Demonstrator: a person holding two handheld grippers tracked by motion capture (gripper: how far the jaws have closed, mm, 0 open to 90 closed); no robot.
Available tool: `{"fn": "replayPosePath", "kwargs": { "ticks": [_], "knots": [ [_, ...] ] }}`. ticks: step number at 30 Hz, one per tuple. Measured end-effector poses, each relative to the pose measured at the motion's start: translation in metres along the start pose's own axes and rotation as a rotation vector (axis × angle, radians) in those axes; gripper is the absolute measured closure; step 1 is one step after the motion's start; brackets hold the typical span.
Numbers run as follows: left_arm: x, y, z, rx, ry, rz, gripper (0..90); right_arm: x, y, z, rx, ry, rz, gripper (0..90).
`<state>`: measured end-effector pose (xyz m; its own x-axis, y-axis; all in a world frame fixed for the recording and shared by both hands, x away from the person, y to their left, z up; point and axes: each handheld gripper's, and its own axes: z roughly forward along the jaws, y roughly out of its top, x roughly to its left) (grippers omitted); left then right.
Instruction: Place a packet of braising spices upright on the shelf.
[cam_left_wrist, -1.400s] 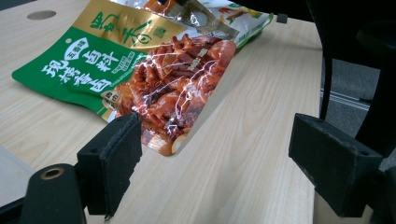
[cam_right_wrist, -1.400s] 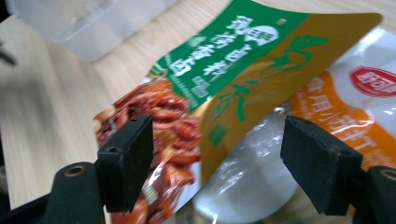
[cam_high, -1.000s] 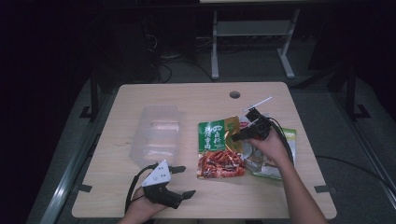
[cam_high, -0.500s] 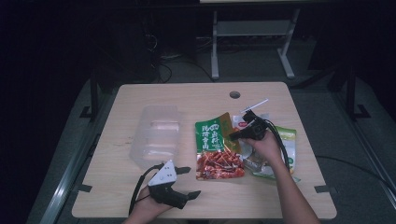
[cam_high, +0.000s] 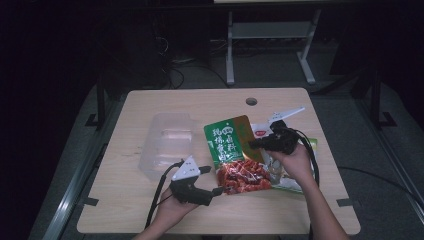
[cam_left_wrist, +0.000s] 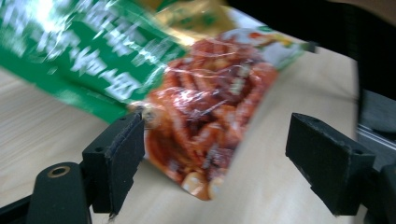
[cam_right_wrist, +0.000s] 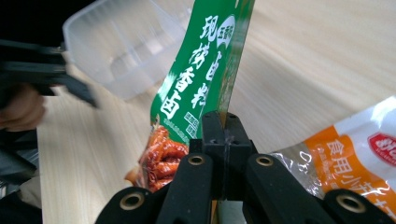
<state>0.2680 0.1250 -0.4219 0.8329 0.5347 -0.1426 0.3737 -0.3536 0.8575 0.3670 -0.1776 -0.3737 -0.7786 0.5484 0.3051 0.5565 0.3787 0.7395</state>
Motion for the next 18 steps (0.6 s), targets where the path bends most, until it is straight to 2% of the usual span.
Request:
{"fn": "replayPosePath", "kwargs": {
  "ticks": [1,2,3,6,10,12,14,15,18],
  "knots": [
    [0.001,0.0,0.003,0.0,0.008,-0.017,18.9,0.003,-0.002,-0.004,-0.018,0.004,-0.013,90.0],
    [0.001,0.0,0.003,0.0,0.008,-0.017,18.8,0.003,-0.002,-0.004,-0.018,0.004,-0.013,90.0],
    [0.005,-0.001,0.01,0.01,0.017,-0.053,18.7,0.008,-0.008,-0.01,-0.043,0.011,-0.033,90.0],
    [0.006,-0.003,0.019,0.021,0.036,-0.089,18.7,0.014,-0.017,-0.021,-0.078,0.014,-0.057,90.0],
    [0.01,-0.002,0.033,0.048,0.021,-0.122,18.9,0.019,-0.029,-0.033,-0.122,0.021,-0.088,90.0],
    [0.013,-0.001,0.04,0.055,0.005,-0.145,20.2,0.02,-0.036,-0.036,-0.147,0.034,-0.087,90.0],
    [0.018,0.001,0.047,0.062,-0.022,-0.169,24.9,0.018,-0.043,-0.038,-0.173,0.045,-0.081,90.0],
    [0.021,0.002,0.05,0.056,-0.048,-0.198,30.0,0.017,-0.045,-0.038,-0.181,0.053,-0.084,90.0],
    [0.028,0.003,0.056,0.034,-0.125,-0.271,51.3,0.015,-0.05,-0.038,-0.179,0.062,-0.07,90.0]
  ]
}}
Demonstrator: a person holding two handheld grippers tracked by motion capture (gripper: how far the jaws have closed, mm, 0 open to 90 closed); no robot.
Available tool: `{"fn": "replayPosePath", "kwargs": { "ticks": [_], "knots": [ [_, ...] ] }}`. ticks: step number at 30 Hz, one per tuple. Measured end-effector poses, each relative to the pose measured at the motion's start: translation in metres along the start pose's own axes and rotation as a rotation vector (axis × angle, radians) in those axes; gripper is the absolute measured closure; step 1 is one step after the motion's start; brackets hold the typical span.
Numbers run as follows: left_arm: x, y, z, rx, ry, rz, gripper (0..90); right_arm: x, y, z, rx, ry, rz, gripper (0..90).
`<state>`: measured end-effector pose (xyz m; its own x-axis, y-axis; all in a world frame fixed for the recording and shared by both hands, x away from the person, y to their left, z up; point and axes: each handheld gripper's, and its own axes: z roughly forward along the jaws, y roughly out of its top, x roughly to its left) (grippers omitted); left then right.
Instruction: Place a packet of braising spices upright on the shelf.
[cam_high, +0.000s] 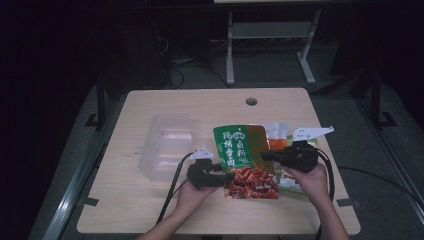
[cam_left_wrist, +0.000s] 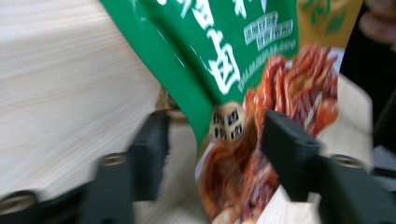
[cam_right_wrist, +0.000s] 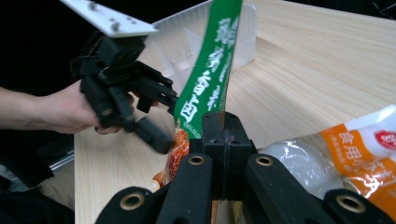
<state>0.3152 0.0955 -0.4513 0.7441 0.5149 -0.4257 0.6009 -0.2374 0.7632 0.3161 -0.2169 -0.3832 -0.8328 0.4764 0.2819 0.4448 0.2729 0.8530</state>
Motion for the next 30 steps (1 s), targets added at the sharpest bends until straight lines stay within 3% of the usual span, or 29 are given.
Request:
{"fn": "replayPosePath", "kwargs": {
  "ticks": [3,5,9,14,15,17,20,23,27,30],
  "knots": [
    [-0.001,0.004,0.001,0.003,-0.013,0.028,71.3,0.001,-0.002,0.001,0.024,-0.008,-0.009,90.0],
    [-0.003,0.006,0.001,0.002,-0.008,0.049,79.7,0.002,-0.003,0.002,0.023,-0.008,-0.013,90.0],
    [-0.009,0.007,-0.002,-0.006,0.02,0.089,86.4,-0.002,-0.006,0.001,0.015,-0.011,0.008,90.0],
    [-0.014,0.009,-0.006,-0.013,0.064,0.148,87.8,-0.006,-0.009,0.0,0.041,-0.034,0.026,88.5],
    [-0.015,0.01,-0.008,-0.015,0.075,0.168,88.0,-0.006,-0.01,0.001,0.047,-0.034,0.034,83.3],
    [-0.017,0.011,-0.01,-0.02,0.081,0.188,88.0,-0.009,-0.011,0.006,0.053,0.003,0.061,77.9],
    [-0.02,0.012,-0.012,-0.025,0.084,0.208,88.0,-0.008,-0.011,0.015,0.087,-0.002,0.065,75.4],
    [-0.021,0.011,-0.013,-0.015,0.093,0.222,87.7,-0.007,-0.01,0.025,0.112,0.002,0.056,88.1],
    [-0.02,0.008,-0.017,-0.022,0.085,0.193,81.3,-0.004,-0.008,0.026,0.114,0.007,0.062,89.7],
    [-0.025,0.009,-0.026,-0.004,0.092,0.222,72.1,0.004,-0.007,0.022,0.087,0.023,0.063,89.9]
  ]
}}
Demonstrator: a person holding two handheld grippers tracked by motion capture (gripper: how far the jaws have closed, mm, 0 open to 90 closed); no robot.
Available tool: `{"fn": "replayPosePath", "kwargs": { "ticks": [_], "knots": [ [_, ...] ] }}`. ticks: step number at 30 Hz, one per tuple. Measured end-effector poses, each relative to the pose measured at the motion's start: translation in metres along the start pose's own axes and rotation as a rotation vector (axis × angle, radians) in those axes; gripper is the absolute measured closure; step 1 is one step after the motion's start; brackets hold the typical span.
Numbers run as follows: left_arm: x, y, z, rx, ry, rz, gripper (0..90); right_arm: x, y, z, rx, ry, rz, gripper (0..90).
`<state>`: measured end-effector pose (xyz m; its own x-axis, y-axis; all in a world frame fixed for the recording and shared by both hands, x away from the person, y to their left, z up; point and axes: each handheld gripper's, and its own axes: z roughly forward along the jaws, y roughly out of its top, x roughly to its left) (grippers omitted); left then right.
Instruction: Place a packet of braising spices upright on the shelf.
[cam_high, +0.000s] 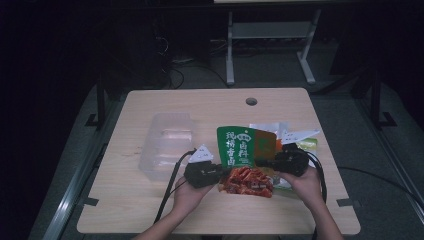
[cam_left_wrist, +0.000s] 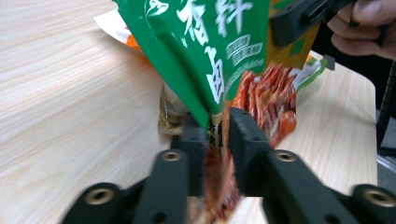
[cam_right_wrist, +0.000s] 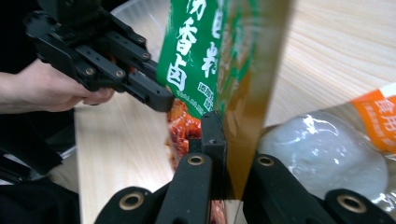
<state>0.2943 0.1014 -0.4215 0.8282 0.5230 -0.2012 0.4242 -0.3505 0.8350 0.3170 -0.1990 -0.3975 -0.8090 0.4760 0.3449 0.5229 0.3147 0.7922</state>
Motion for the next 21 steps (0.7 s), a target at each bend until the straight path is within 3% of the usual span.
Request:
{"fn": "replayPosePath", "kwargs": {
  "ticks": [6,11,14,15,17,21],
  "knots": [
    [-0.01,-0.001,-0.022,-0.023,0.015,0.04,59.7,0.018,0.008,-0.011,-0.041,-0.016,-0.041,90.0],
    [-0.014,-0.01,-0.037,-0.032,0.014,0.024,54.3,0.023,0.011,-0.012,-0.056,-0.009,-0.036,90.0],
    [-0.017,-0.015,-0.042,-0.019,0.017,0.04,53.0,0.023,0.013,-0.012,-0.064,-0.007,-0.034,90.0],
    [-0.02,-0.019,-0.045,-0.011,0.022,0.07,52.8,0.025,0.018,-0.011,-0.062,-0.016,-0.03,90.0],
    [-0.022,-0.023,-0.048,-0.004,0.028,0.093,51.9,0.026,0.023,-0.01,-0.058,-0.027,-0.039,90.0],
    [-0.025,-0.031,-0.051,-0.004,0.013,0.11,48.8,0.03,0.038,-0.006,-0.058,-0.038,-0.048,90.0]
  ]
}}
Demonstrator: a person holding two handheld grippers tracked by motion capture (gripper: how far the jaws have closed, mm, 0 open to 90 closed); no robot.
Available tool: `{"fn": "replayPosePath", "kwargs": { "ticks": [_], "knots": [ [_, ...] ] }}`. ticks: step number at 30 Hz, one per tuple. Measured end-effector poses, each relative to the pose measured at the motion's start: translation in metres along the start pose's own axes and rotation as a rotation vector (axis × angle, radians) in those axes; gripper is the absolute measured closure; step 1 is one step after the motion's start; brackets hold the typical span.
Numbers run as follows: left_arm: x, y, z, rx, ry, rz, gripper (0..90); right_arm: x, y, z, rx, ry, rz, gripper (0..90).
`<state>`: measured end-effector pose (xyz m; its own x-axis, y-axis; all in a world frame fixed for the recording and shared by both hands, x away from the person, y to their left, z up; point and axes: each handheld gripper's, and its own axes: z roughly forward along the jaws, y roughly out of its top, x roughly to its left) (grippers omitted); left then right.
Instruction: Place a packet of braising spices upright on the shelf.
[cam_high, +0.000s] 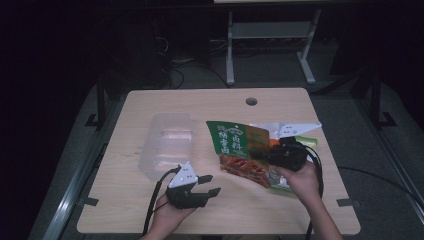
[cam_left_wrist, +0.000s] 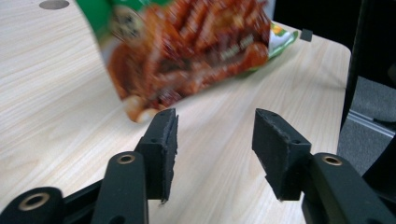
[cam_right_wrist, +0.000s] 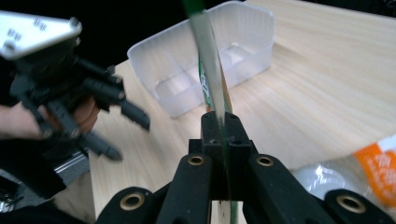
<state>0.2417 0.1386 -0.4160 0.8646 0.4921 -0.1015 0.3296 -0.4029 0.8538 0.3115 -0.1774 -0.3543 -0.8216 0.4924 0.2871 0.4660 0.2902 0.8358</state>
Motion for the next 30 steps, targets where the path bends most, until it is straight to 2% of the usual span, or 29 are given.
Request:
{"fn": "replayPosePath", "kwargs": {
  "ticks": [5,10,11,13,19,26,30],
  "knots": [
    [-0.001,-0.005,-0.004,-0.014,-0.015,0.014,44.6,0.003,0.023,0.012,-0.001,0.0,-0.015,90.0],
    [-0.003,-0.008,-0.005,-0.024,-0.003,0.064,40.8,0.003,0.046,0.028,-0.001,0.003,-0.033,90.0],
    [-0.003,-0.008,-0.005,-0.024,-0.003,0.064,40.0,0.003,0.046,0.028,-0.001,0.003,-0.033,90.0],
    [-0.004,-0.01,-0.003,-0.026,-0.007,0.053,37.7,0.003,0.059,0.036,-0.006,0.007,-0.039,90.0],
    [-0.003,-0.01,-0.002,-0.018,-0.009,0.064,35.9,0.002,0.086,0.064,-0.003,0.017,-0.054,90.0],
    [0.001,-0.012,-0.001,-0.017,-0.004,0.051,34.3,-0.002,0.107,0.095,-0.002,0.034,-0.068,90.0],
    [0.002,-0.013,0.0,-0.018,-0.003,0.045,34.3,-0.003,0.119,0.109,-0.027,0.039,-0.065,90.0]
  ]
}}
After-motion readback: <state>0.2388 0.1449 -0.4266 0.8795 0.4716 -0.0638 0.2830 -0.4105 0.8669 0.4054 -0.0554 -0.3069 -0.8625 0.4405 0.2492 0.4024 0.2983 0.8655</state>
